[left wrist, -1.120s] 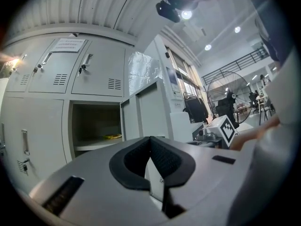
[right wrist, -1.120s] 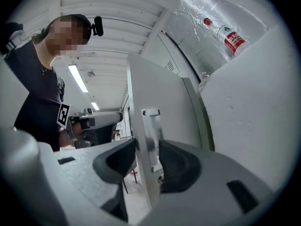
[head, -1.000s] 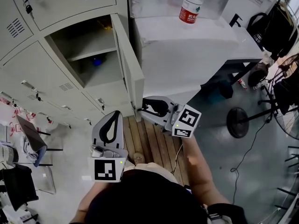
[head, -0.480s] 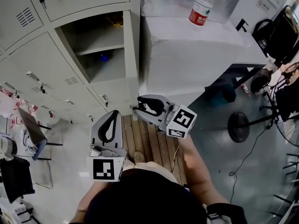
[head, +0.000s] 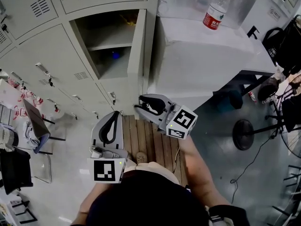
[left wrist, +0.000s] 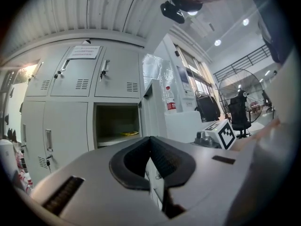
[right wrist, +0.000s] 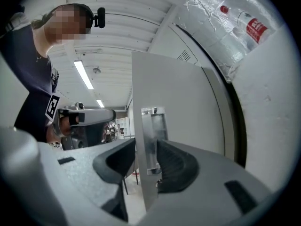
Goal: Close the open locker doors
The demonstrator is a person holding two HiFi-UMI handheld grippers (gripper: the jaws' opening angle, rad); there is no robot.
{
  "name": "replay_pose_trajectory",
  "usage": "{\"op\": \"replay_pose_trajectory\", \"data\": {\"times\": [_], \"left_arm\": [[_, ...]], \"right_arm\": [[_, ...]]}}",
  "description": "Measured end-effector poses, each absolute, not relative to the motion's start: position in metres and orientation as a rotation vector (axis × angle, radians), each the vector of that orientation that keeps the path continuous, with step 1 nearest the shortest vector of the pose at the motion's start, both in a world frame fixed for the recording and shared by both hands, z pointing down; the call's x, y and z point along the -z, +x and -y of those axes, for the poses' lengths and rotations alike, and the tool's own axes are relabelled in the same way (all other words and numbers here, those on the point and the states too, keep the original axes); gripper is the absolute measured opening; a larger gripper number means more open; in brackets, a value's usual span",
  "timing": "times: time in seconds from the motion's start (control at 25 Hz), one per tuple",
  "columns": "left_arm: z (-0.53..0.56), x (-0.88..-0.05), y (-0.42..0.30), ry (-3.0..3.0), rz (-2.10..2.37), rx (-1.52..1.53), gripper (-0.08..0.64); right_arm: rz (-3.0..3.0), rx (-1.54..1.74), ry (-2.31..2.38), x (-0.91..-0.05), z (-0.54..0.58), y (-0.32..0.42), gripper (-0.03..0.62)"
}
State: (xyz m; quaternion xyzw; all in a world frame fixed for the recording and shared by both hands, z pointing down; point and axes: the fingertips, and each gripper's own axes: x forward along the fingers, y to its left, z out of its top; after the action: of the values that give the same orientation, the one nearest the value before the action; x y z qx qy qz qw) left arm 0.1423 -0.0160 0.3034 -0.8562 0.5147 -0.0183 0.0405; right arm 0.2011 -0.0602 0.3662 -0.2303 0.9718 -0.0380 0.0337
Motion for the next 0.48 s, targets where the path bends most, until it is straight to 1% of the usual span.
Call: {"op": "replay_pose_trajectory", "data": {"times": [0.48], "left_arm": [[0.011,-0.305,0.119,-2.569,-1.669,0.057,0.002]], "right_arm": [[-2.998,0.108,-0.693,-0.367,0.065,0.175,0.120]]}}
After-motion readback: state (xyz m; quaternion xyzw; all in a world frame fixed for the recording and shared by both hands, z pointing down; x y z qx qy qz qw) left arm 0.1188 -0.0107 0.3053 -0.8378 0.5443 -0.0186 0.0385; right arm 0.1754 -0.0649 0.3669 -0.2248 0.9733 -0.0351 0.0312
